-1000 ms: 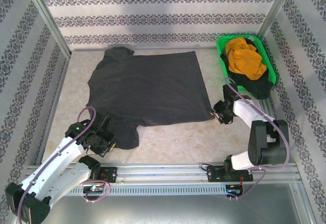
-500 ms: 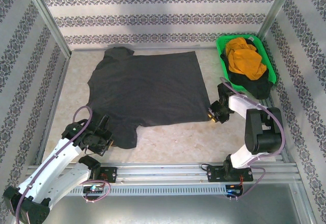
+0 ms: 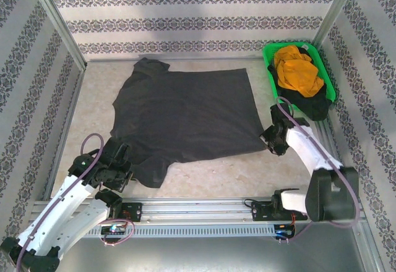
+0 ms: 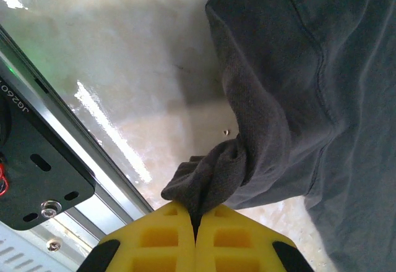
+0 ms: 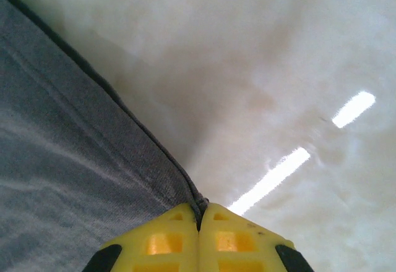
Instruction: Fold and stack the t-shirts
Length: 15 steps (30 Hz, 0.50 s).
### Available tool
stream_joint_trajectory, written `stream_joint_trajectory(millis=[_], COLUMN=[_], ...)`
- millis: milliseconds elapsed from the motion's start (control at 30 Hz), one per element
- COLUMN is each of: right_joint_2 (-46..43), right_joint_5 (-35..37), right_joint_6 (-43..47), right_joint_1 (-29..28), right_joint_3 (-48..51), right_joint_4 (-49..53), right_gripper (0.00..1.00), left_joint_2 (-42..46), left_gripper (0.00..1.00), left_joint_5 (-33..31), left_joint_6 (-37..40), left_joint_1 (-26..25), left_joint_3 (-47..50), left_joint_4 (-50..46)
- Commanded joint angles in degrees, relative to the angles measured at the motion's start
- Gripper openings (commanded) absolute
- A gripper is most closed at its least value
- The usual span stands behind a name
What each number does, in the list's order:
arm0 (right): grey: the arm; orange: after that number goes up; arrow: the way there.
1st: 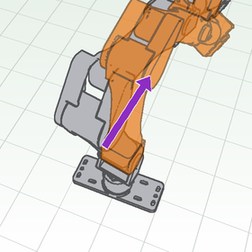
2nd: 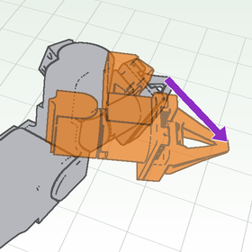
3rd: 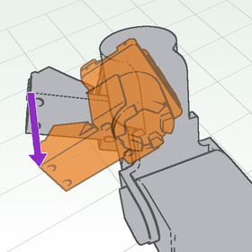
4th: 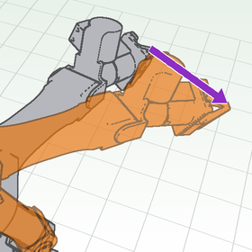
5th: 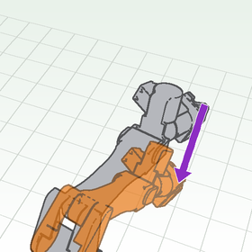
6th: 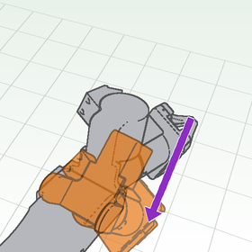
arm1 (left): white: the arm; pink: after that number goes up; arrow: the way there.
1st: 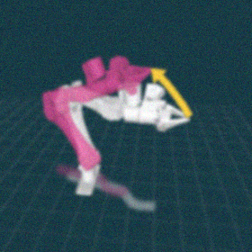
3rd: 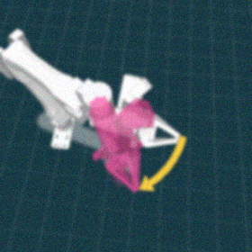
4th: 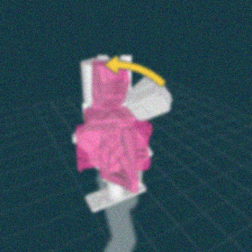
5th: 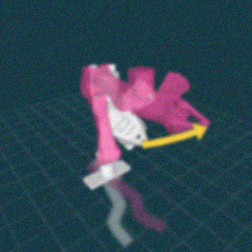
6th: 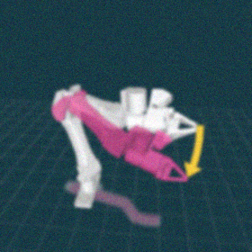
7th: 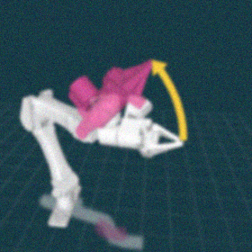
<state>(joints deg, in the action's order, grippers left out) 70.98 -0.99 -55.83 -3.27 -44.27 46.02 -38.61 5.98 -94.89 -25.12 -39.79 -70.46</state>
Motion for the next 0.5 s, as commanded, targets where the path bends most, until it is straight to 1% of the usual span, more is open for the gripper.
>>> stream_joint_trajectory(millis=[0,100,200,267,367,467], right_joint_2=[-1.98,0.45,3.53,4.61,5.59,8.37], right_joint_5=[1.51,-0.22,-1.22,-1.81,-1.62,-2.77], right_joint_6=[-0.95,-0.09,0.6,0.6,-0.99,-3.37], right_joint_1=[-1.13,-1.89,-1.88,-1.32,-0.48,0.9], right_joint_3=[3.1,2.03,-1.95,-4.41,-7.6,-10.86], right_joint_4=[5.09,3.27,3.21,2.98,2.24,1.65], right_gripper=[0.0,0.0,0.0,0.0,0.0,0.0], left_joint_2=[0.14,-2.5,-8.56,-13.06,-19.89,-25.53], left_gripper=[0.0,0.0,0.0,0.0,0.0,0.0], left_joint_5=[0.27,-1.28,-4.07,-4.76,-3.88,-2.11], left_joint_6=[-2.35,-0.2,3.9,6.73,10.17,13.94], left_joint_1=[-0.62,-0.56,-0.47,0.53,3.69,8.15], left_joint_3=[1.31,-0.33,-5.22,-8.39,-12.71,-15.72], left_joint_4=[-1.6,3.97,9.8,14.48,19.9,25.11])
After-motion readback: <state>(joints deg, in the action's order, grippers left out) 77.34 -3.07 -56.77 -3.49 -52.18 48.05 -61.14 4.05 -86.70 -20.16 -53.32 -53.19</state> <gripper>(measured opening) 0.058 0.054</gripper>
